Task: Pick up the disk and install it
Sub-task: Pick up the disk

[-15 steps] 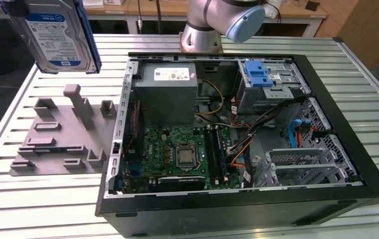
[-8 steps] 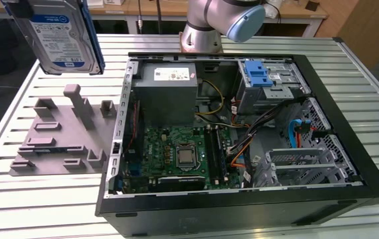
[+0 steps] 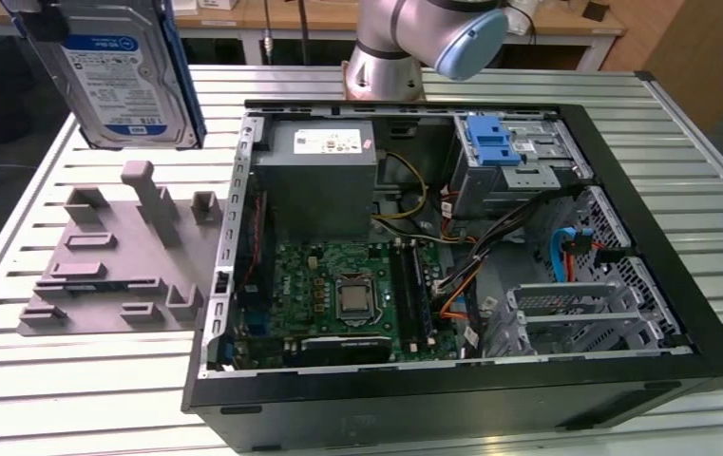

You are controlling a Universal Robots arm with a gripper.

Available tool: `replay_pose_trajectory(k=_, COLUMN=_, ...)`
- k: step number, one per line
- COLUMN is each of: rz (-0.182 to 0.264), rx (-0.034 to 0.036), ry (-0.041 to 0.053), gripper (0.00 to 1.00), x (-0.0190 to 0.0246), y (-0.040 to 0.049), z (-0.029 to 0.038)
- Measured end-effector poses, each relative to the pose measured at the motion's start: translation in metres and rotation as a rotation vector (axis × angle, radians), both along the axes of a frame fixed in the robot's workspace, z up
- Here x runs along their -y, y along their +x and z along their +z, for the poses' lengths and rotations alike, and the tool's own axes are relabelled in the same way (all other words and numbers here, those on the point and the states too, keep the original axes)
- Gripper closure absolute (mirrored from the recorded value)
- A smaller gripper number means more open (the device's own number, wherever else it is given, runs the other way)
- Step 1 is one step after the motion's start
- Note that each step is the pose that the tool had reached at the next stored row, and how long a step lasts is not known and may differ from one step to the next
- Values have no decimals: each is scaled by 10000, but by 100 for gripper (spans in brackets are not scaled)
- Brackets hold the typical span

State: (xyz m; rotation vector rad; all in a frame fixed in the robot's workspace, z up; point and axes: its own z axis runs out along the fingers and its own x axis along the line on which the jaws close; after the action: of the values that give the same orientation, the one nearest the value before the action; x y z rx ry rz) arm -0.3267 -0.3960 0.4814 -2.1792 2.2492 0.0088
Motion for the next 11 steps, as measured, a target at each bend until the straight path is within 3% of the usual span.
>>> replay_pose_trajectory(k=11, rz=-1, rx=-1, ry=0, gripper=64, x=99, y=182, z=0)
